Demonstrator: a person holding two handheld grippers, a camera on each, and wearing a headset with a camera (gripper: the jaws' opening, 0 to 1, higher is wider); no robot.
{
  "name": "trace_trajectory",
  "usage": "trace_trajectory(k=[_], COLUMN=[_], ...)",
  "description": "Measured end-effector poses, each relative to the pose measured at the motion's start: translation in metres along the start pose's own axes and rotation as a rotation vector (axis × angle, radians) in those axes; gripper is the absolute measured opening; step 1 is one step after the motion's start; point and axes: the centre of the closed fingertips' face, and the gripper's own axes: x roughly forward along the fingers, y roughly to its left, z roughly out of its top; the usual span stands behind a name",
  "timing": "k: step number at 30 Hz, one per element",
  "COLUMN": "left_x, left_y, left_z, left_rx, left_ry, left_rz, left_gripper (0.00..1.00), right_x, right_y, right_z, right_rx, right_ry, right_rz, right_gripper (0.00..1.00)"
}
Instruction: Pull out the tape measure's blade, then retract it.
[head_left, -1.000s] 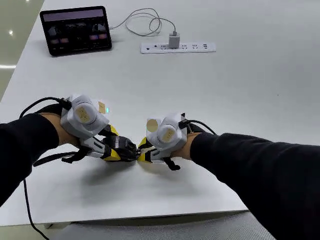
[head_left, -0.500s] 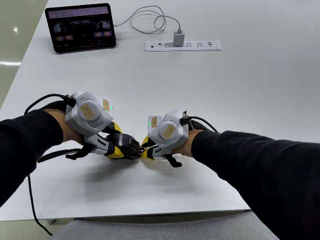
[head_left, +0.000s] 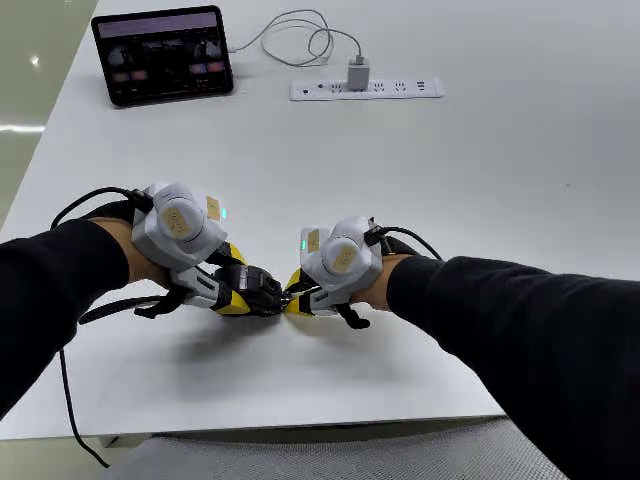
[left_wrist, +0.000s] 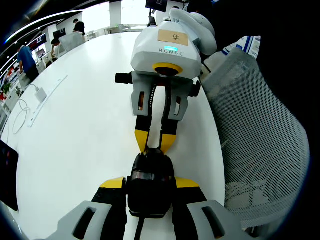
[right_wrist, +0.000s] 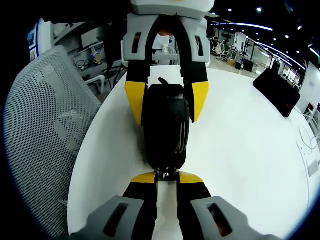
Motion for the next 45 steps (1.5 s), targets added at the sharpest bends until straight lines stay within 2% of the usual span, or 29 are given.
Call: trace_trajectory(k=[31, 36, 42, 45], left_x=[0.0, 0.001, 0.001, 0.001], left_y=[-0.001, -0.001, -0.001, -0.001], left_z=[0.001, 0.001, 0.002, 0.002], left_rx=[-0.012, -0.02, -0.02, -0.021], left_ry=[-0.009, -0.015, -0.015, -0.019], left_rz=[0.015, 0.012, 0.014, 0.016], left_gripper=[0.31, 0.31, 0.31, 0.31], right_x=[-0.011, -0.01, -0.009, -0.006], right_y=[0.001, 0.002, 0.001, 0.003], right_z=[-0.013, -0.012, -0.011, -0.006], right_rx=[0.024, -0.006, 0.027, 0.009], right_ry=[0.017, 0.031, 0.035, 0.019], right_rz=[0.007, -0.001, 0.0, 0.004], right_gripper=[0.09, 0.1, 0.13, 0.17])
